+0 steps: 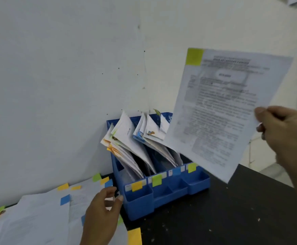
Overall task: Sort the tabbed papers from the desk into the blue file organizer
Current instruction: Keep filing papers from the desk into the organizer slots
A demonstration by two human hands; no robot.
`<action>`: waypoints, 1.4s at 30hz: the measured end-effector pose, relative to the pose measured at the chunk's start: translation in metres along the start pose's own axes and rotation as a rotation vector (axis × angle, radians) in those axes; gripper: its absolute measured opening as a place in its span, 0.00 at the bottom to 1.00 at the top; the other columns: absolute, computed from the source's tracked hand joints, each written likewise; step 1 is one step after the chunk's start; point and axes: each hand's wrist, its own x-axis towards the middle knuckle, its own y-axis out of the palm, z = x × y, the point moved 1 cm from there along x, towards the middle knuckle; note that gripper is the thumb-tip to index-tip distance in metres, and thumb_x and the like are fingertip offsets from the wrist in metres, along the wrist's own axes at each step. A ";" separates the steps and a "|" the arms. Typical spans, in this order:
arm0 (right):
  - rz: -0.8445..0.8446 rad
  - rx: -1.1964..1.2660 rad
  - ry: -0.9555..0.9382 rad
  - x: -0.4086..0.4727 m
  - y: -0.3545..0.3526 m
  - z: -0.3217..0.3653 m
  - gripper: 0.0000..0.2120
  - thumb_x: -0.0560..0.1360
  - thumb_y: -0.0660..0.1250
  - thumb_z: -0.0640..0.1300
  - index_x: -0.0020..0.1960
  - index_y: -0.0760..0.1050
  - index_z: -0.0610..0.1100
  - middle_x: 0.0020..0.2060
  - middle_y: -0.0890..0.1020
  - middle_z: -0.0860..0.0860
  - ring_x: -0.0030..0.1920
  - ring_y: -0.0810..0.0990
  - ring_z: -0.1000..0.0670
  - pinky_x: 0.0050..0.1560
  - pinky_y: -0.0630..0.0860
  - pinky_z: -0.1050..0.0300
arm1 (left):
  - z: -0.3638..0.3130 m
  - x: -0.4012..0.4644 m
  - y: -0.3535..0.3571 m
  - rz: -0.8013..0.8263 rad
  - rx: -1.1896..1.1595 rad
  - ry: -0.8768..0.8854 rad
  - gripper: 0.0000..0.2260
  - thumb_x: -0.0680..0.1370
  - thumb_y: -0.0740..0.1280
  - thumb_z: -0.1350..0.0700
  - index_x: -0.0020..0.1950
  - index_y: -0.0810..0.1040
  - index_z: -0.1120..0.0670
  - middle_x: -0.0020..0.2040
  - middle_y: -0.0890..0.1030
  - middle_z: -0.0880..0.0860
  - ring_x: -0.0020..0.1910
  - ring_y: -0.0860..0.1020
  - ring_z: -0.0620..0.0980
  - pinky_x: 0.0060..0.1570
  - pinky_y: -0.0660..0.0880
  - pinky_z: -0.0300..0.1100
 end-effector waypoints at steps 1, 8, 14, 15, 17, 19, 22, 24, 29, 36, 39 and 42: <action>-0.033 -0.020 -0.028 0.009 -0.002 0.001 0.11 0.74 0.67 0.62 0.45 0.82 0.55 0.33 0.81 0.52 0.29 0.76 0.50 0.31 0.71 0.58 | 0.000 0.001 0.006 -0.007 0.006 0.010 0.12 0.75 0.70 0.51 0.58 0.76 0.46 0.53 0.77 0.46 0.46 0.78 0.42 0.42 0.71 0.34; -0.120 -0.201 -0.255 0.051 0.038 -0.004 0.12 0.78 0.66 0.49 0.49 0.85 0.43 0.35 0.85 0.46 0.36 0.84 0.42 0.48 0.82 0.42 | -0.005 0.008 0.033 -0.044 -0.006 0.004 0.17 0.75 0.70 0.50 0.63 0.73 0.47 0.56 0.73 0.50 0.50 0.77 0.51 0.51 0.74 0.48; -0.018 -0.323 -0.331 0.066 0.095 -0.036 0.15 0.80 0.62 0.48 0.44 0.83 0.42 0.32 0.83 0.46 0.34 0.82 0.42 0.43 0.79 0.48 | -0.002 0.012 0.043 -0.012 -0.196 -0.027 0.18 0.73 0.73 0.60 0.59 0.73 0.47 0.56 0.76 0.53 0.50 0.77 0.55 0.50 0.69 0.45; 0.000 -0.338 -0.354 0.065 0.105 -0.039 0.15 0.80 0.62 0.48 0.43 0.83 0.42 0.31 0.83 0.47 0.32 0.81 0.43 0.41 0.79 0.49 | -0.002 0.012 0.043 -0.005 -0.225 -0.035 0.18 0.73 0.73 0.61 0.59 0.73 0.48 0.55 0.76 0.54 0.51 0.76 0.55 0.51 0.69 0.45; 0.041 -0.356 -0.375 0.062 0.122 -0.044 0.16 0.81 0.61 0.48 0.41 0.82 0.43 0.30 0.82 0.49 0.31 0.79 0.44 0.36 0.77 0.52 | -0.002 0.013 0.044 0.008 -0.268 -0.043 0.18 0.73 0.73 0.62 0.60 0.74 0.49 0.55 0.76 0.54 0.50 0.76 0.54 0.51 0.69 0.45; 0.091 -0.343 -0.360 0.059 0.138 -0.050 0.17 0.81 0.61 0.49 0.40 0.82 0.43 0.29 0.81 0.50 0.30 0.78 0.44 0.35 0.76 0.52 | -0.001 0.013 0.044 0.012 -0.287 -0.039 0.19 0.73 0.73 0.62 0.61 0.74 0.49 0.55 0.77 0.53 0.47 0.76 0.51 0.51 0.69 0.45; 0.197 -0.303 -0.306 0.051 0.158 -0.060 0.19 0.81 0.61 0.49 0.37 0.79 0.41 0.27 0.80 0.48 0.30 0.78 0.43 0.35 0.75 0.53 | -0.001 0.011 0.045 0.010 -0.321 -0.046 0.18 0.74 0.72 0.61 0.62 0.75 0.50 0.55 0.77 0.53 0.45 0.76 0.45 0.50 0.68 0.45; 0.254 -0.302 -0.290 0.044 0.167 -0.066 0.21 0.81 0.61 0.48 0.32 0.75 0.41 0.25 0.77 0.49 0.28 0.74 0.44 0.33 0.72 0.54 | 0.000 0.010 0.046 0.010 -0.332 -0.049 0.18 0.74 0.72 0.61 0.62 0.75 0.50 0.55 0.77 0.53 0.45 0.76 0.47 0.50 0.68 0.45; 0.287 -0.415 -0.326 0.031 0.179 -0.083 0.25 0.82 0.59 0.44 0.26 0.61 0.49 0.22 0.67 0.54 0.26 0.65 0.51 0.33 0.66 0.55 | 0.000 0.009 0.048 -0.006 -0.350 -0.039 0.16 0.75 0.71 0.61 0.59 0.74 0.46 0.53 0.77 0.51 0.45 0.76 0.43 0.49 0.68 0.44; 0.439 -0.689 -0.279 0.022 0.191 -0.105 0.18 0.82 0.57 0.45 0.32 0.68 0.46 0.33 0.77 0.47 0.34 0.74 0.44 0.34 0.65 0.58 | 0.000 0.007 0.049 -0.018 -0.319 -0.064 0.18 0.74 0.71 0.61 0.63 0.74 0.51 0.55 0.77 0.54 0.45 0.75 0.48 0.46 0.67 0.41; 0.484 -0.774 -0.244 0.021 0.195 -0.109 0.12 0.80 0.57 0.41 0.38 0.70 0.44 0.38 0.79 0.44 0.37 0.75 0.43 0.37 0.67 0.56 | -0.001 0.008 0.049 -0.017 -0.305 -0.067 0.18 0.75 0.71 0.62 0.63 0.74 0.52 0.55 0.77 0.54 0.46 0.74 0.49 0.41 0.67 0.35; 0.510 -0.794 -0.216 0.021 0.195 -0.109 0.10 0.79 0.59 0.39 0.39 0.70 0.43 0.40 0.80 0.44 0.37 0.74 0.44 0.38 0.67 0.56 | -0.001 0.009 0.048 -0.018 -0.282 -0.066 0.18 0.75 0.71 0.62 0.62 0.75 0.50 0.54 0.78 0.53 0.47 0.76 0.50 0.41 0.67 0.33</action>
